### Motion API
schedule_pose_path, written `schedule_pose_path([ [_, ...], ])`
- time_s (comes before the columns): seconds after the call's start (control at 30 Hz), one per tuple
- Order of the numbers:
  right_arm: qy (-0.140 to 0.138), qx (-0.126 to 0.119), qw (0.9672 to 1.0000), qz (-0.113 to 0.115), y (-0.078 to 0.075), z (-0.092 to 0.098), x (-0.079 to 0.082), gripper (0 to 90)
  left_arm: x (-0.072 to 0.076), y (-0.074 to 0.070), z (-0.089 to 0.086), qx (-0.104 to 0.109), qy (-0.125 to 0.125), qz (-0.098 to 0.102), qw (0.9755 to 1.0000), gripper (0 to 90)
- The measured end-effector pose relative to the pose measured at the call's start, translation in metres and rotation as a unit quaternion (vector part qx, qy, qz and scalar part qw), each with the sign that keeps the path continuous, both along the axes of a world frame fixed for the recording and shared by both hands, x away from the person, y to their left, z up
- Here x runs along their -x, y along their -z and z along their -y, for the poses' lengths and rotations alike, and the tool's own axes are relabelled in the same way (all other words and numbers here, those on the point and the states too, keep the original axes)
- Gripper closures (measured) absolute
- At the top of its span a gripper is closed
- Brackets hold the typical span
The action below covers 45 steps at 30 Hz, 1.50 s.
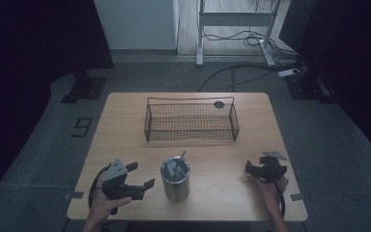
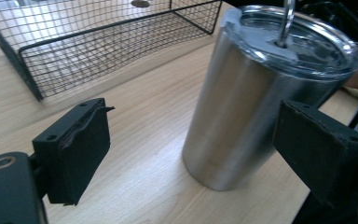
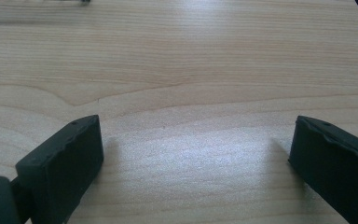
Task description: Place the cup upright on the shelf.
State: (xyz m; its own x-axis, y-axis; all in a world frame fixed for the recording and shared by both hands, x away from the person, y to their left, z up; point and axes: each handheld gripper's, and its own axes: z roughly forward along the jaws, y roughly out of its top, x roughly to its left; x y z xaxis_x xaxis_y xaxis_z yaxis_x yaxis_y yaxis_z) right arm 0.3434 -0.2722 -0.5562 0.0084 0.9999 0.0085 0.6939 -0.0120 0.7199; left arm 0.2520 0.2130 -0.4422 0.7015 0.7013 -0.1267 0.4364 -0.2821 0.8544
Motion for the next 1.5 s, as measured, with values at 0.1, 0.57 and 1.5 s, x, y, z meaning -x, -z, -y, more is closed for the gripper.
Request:
schedule_pose_path([
  [0.1,0.000,0.000,1.0000,0.000,0.000,0.000,0.000,2.5,0.001,0.001,0.005,-0.002,0.009,-0.001,1.0000,11.2],
  [0.57,0.000,0.000,1.0000,0.000,0.000,0.000,0.000,2.5,0.001,0.008,0.032,-0.018,0.045,-0.005,0.9988,9.3],
  [1.5,0.000,0.000,1.0000,0.001,0.000,0.000,0.000,2.5,-0.002,0.015,0.063,-0.020,0.070,-0.011,0.9973,6.7],
])
